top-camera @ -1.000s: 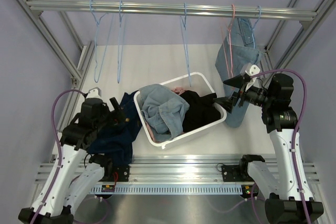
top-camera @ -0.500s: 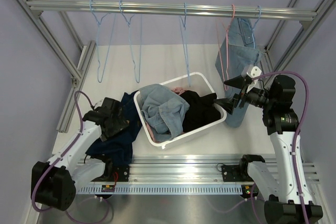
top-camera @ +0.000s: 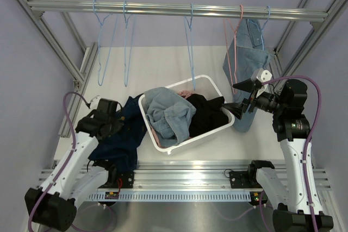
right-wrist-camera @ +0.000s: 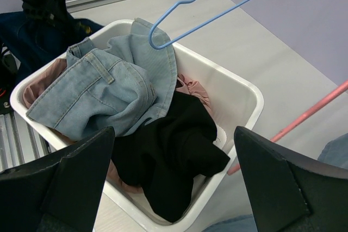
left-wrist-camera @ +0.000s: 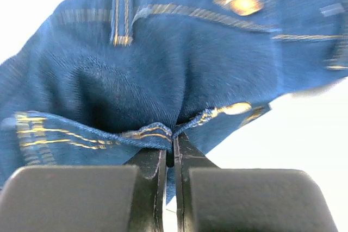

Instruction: Remove the skirt from the hanger

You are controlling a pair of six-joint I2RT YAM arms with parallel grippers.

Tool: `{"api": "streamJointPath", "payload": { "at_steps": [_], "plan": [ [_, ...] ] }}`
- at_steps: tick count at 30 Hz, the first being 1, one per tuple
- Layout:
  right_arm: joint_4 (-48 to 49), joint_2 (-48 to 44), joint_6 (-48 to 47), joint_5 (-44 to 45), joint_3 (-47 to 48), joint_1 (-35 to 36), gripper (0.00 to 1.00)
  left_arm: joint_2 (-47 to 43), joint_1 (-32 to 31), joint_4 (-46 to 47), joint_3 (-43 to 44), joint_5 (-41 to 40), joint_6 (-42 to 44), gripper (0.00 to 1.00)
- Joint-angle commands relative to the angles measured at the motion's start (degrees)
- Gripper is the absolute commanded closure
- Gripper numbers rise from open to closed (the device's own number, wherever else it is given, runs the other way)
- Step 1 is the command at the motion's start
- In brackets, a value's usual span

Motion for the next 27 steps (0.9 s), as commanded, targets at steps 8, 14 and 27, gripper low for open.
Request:
{"api": "streamJointPath", "payload": {
  "at_steps": [8,14,27],
  "plan": [
    [0.26,-0.41,-0.62,-1.28,0.66,-0.69,0.0,-16.25,-0.03,3.46,17.68,2.95,18.34,1.0],
    [0.35,-0.15,-0.53,-1.37,0.57,-0.95,0.0,-18.63,-0.03,9.0,26.9,19.37,27.31,1.0],
    [0.44,0.73,-0.53,-1.1,0.48,-1.04,0.01,-12.23,-0.03,34.22,40.88,47.97,18.47,1.0]
  ]
}}
